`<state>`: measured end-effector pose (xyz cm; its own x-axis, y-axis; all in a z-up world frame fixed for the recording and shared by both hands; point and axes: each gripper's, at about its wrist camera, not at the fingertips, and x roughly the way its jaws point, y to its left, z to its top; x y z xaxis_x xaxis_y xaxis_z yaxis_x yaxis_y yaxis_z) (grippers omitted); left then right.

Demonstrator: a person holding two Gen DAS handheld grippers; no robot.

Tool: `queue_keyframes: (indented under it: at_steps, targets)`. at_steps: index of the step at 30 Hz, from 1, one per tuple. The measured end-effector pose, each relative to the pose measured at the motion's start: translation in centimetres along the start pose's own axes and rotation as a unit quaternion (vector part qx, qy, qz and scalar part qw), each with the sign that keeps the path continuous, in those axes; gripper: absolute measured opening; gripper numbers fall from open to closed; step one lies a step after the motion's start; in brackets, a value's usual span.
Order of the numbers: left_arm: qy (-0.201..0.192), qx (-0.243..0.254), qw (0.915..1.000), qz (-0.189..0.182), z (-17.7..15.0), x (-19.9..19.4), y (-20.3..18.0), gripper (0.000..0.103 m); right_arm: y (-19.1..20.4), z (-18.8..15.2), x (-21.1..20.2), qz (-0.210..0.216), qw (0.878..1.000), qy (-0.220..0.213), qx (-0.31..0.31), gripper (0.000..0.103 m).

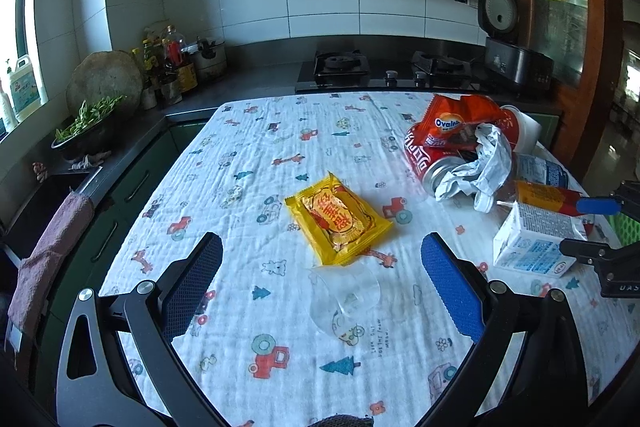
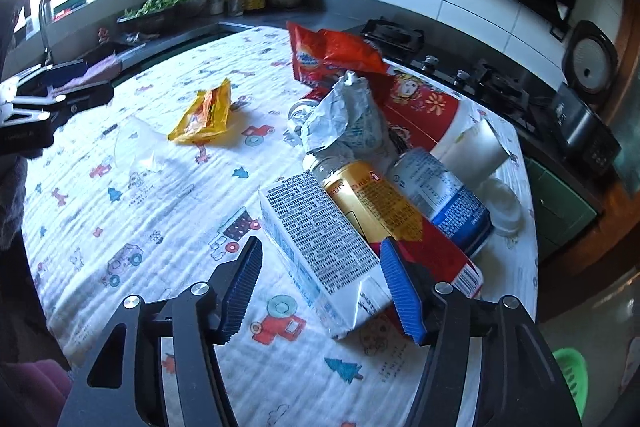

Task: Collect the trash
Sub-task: 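Reach the right tool to the white milk carton and close on it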

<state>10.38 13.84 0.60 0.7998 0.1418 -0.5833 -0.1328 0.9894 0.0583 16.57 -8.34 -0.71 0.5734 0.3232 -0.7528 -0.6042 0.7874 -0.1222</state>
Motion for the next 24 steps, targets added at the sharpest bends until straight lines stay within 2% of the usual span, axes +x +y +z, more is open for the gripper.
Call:
queue_keyframes:
  at_steps: [3, 9, 17, 21, 24]
  targets:
    - [0.010, -0.003, 0.9999, 0.002, 0.3, 0.9, 0.9, 0.096, 0.3, 0.4, 0.9, 0.002, 1.000, 0.010, -0.020, 0.058]
    - [0.050, -0.035, 0.9980, -0.018, 1.8, 4.2, 2.4, 0.092, 0.2, 1.1, 2.6, 0.006, 0.998, 0.031, -0.053, 0.058]
    - [0.104, -0.043, 0.9927, -0.043, 3.1, 9.1, 1.3, 0.091, 0.3, 1.7, 4.3, 0.012, 0.996, 0.052, -0.078, 0.055]
    - [0.111, -0.038, 0.9913, -0.060, 2.3, 9.3, 0.8, 0.091, 1.1, 1.7, 4.4, 0.017, 0.992, 0.063, -0.105, 0.053]
    - [0.113, -0.019, 0.9918, -0.057, 1.5, 8.7, 0.9, 0.091, 1.2, 1.7, 4.5, 0.017, 0.990, 0.072, -0.117, 0.053]
